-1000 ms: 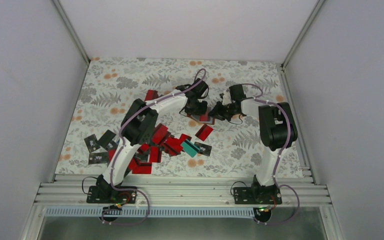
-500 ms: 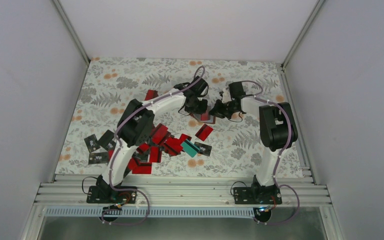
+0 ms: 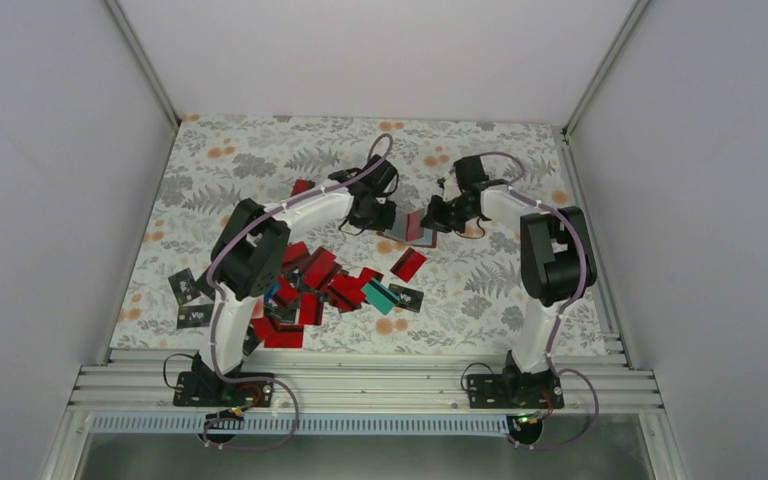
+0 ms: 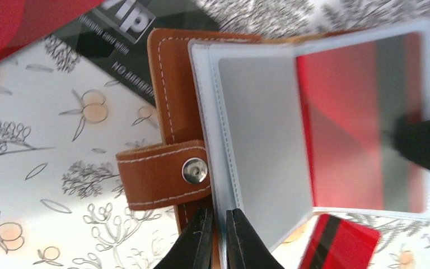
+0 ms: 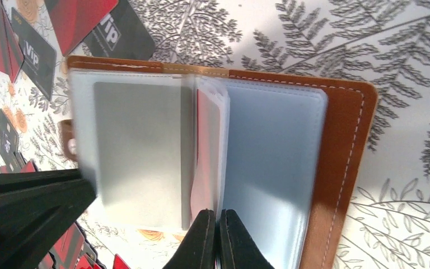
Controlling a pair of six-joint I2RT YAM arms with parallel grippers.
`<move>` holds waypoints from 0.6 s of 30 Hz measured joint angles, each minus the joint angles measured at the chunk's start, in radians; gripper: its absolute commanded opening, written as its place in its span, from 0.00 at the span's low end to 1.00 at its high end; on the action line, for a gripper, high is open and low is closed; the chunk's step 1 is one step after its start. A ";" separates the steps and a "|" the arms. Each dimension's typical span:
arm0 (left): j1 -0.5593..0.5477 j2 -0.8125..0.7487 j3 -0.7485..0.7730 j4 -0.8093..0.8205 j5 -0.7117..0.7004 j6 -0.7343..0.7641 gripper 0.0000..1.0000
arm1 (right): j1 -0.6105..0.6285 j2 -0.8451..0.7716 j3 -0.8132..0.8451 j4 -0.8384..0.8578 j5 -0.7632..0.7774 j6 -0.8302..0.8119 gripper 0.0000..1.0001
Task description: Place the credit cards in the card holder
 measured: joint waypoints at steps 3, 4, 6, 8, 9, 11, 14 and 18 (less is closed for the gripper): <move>0.013 0.000 -0.041 0.016 0.000 0.003 0.09 | 0.017 0.000 0.022 -0.021 0.013 -0.001 0.10; 0.014 0.000 -0.054 0.027 0.000 0.003 0.09 | 0.024 0.000 0.029 -0.027 0.019 -0.001 0.13; 0.016 0.000 -0.069 0.044 0.001 0.003 0.09 | 0.038 0.001 0.046 -0.044 0.026 -0.003 0.19; 0.016 0.000 -0.083 0.060 0.005 0.003 0.09 | 0.051 0.002 0.061 -0.055 0.028 0.002 0.25; 0.016 0.000 -0.087 0.065 0.008 0.002 0.09 | 0.057 0.004 0.069 -0.060 0.029 0.003 0.27; 0.016 0.000 -0.105 0.087 0.016 0.002 0.09 | 0.069 0.009 0.087 -0.066 0.029 0.006 0.29; 0.020 0.000 -0.126 0.108 0.029 0.002 0.09 | 0.084 0.021 0.111 -0.070 0.026 0.015 0.32; 0.021 -0.002 -0.138 0.120 0.043 0.002 0.09 | 0.096 0.042 0.132 -0.069 0.015 0.020 0.32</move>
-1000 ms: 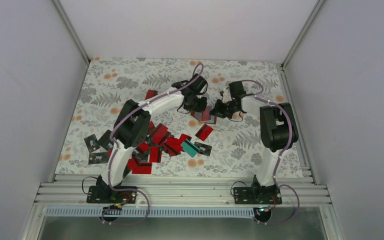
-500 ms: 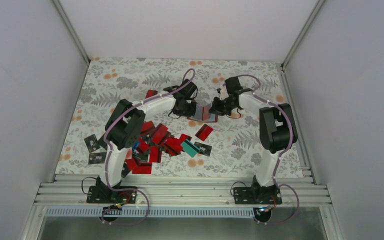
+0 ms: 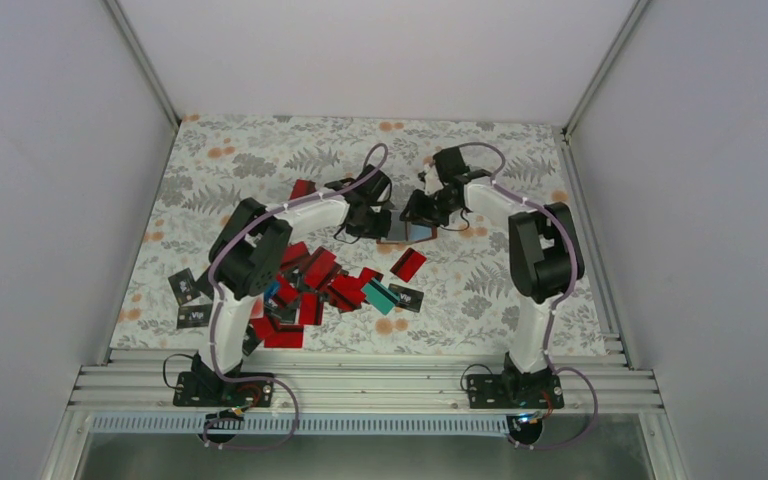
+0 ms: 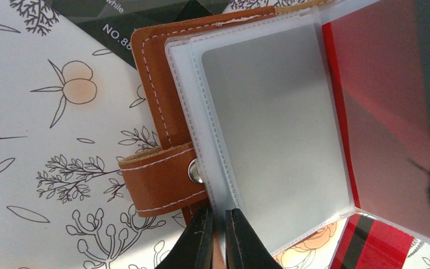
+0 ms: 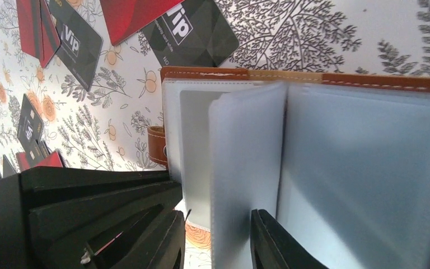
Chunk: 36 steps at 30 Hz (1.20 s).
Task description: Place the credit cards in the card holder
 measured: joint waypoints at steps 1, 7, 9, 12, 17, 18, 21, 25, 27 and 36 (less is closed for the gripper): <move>0.003 -0.003 -0.004 0.006 0.003 0.000 0.09 | 0.002 0.005 0.003 0.000 -0.003 0.000 0.33; 0.018 -0.051 -0.050 0.034 0.022 -0.004 0.09 | 0.017 0.051 0.012 0.010 -0.046 0.014 0.34; 0.027 -0.080 -0.072 0.042 0.031 -0.008 0.09 | 0.021 0.074 0.021 0.017 -0.071 0.019 0.35; 0.034 -0.120 -0.099 0.055 0.042 -0.020 0.09 | 0.026 0.091 0.041 0.025 -0.093 0.024 0.39; 0.038 -0.172 -0.140 0.086 0.066 -0.032 0.09 | 0.030 0.110 0.056 0.028 -0.114 0.026 0.45; 0.038 -0.179 -0.147 0.091 0.071 -0.035 0.09 | 0.030 0.113 0.060 0.028 -0.116 0.028 0.46; 0.038 -0.193 -0.164 0.096 0.079 -0.046 0.09 | 0.031 0.113 0.061 0.028 -0.124 0.033 0.51; 0.038 -0.233 -0.187 0.097 0.080 -0.054 0.09 | 0.032 0.113 0.069 0.028 -0.154 0.039 0.57; 0.039 -0.266 -0.199 0.098 0.079 -0.056 0.09 | 0.033 0.115 0.079 0.028 -0.171 0.042 0.58; 0.050 -0.360 -0.266 0.101 0.073 -0.068 0.10 | 0.063 0.159 0.127 0.039 -0.240 0.044 0.60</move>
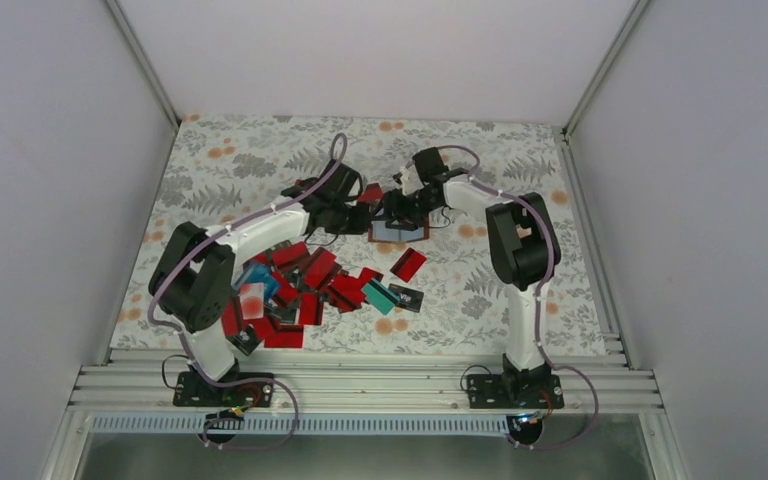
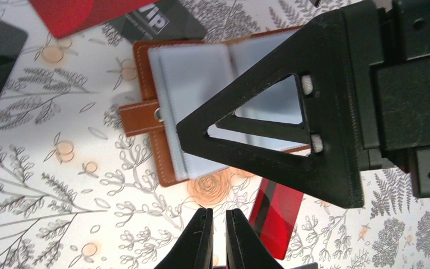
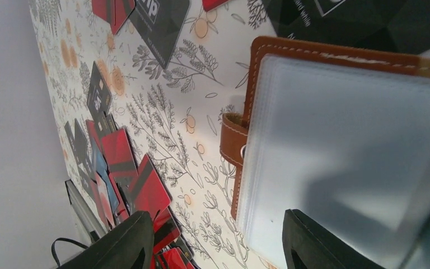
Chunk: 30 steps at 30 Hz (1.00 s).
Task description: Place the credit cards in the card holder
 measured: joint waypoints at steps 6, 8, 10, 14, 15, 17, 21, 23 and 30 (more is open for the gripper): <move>0.002 -0.066 -0.082 -0.009 -0.021 -0.005 0.13 | 0.008 -0.002 0.007 0.000 -0.013 -0.019 0.63; 0.002 -0.099 -0.114 -0.013 -0.027 -0.006 0.15 | 0.008 -0.016 0.006 0.000 -0.012 -0.037 0.64; 0.002 -0.138 -0.151 -0.021 -0.032 -0.008 0.18 | 0.008 -0.044 -0.006 0.000 -0.012 -0.058 0.64; -0.006 -0.230 -0.233 -0.064 -0.068 -0.017 0.24 | 0.022 -0.154 -0.077 0.014 -0.008 -0.096 0.65; -0.008 -0.249 -0.248 -0.075 -0.077 -0.020 0.26 | 0.029 -0.179 -0.095 0.017 -0.008 -0.100 0.65; -0.018 -0.298 -0.288 -0.101 -0.107 -0.038 0.31 | 0.053 -0.237 -0.143 0.039 -0.008 -0.115 0.65; -0.038 -0.397 -0.376 -0.148 -0.159 -0.082 0.39 | 0.128 -0.301 -0.239 0.090 -0.006 -0.132 0.65; -0.046 -0.444 -0.430 -0.169 -0.185 -0.111 0.42 | 0.169 -0.309 -0.283 0.112 0.001 -0.135 0.65; -0.060 -0.594 -0.535 -0.312 -0.295 -0.235 0.75 | 0.317 -0.311 -0.349 0.135 0.068 -0.135 0.64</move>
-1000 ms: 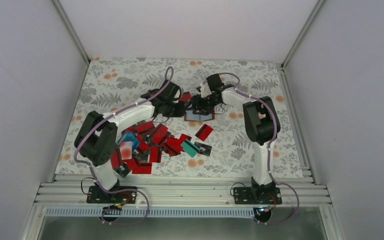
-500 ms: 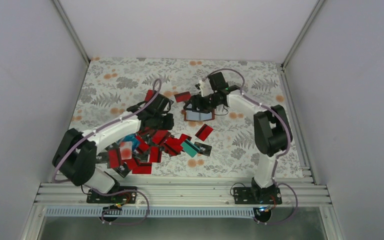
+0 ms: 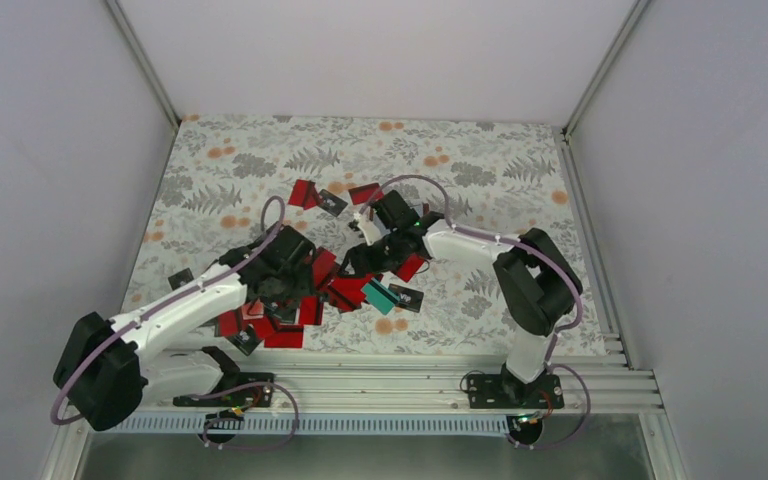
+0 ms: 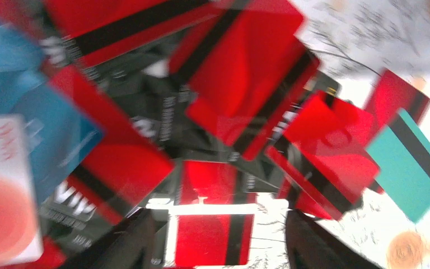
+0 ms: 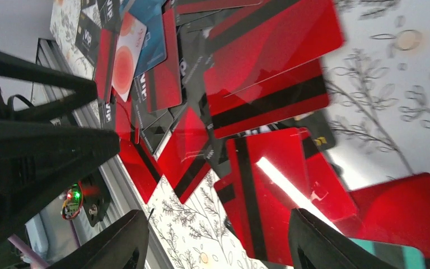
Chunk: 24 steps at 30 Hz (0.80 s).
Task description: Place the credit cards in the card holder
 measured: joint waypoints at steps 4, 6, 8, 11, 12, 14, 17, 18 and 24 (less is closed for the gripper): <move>-0.001 -0.022 0.000 -0.106 -0.100 -0.088 0.79 | 0.043 0.000 0.000 0.019 0.027 0.001 0.64; -0.002 -0.014 0.000 -0.147 -0.132 -0.121 0.79 | 0.048 0.000 -0.001 0.021 0.047 0.001 0.64; -0.002 -0.002 0.000 -0.163 -0.148 -0.137 0.78 | 0.050 0.000 -0.004 0.021 0.088 0.002 0.64; -0.005 0.005 -0.001 -0.136 -0.138 -0.135 0.75 | 0.050 0.000 -0.018 0.017 0.145 0.001 0.64; -0.007 0.005 -0.002 -0.115 -0.126 -0.130 0.73 | 0.050 0.000 -0.026 0.015 0.159 0.000 0.64; -0.018 0.008 -0.011 -0.057 -0.093 -0.116 0.69 | 0.050 0.000 -0.045 0.011 0.179 -0.004 0.64; -0.040 0.042 -0.024 0.031 -0.037 -0.101 0.59 | 0.051 0.000 -0.071 0.010 0.192 -0.009 0.63; -0.048 0.064 -0.027 0.064 -0.018 -0.097 0.54 | 0.051 0.000 -0.077 0.010 0.194 -0.011 0.63; -0.074 0.187 -0.043 0.235 0.072 -0.093 0.25 | 0.051 0.033 -0.078 0.016 0.197 -0.019 0.61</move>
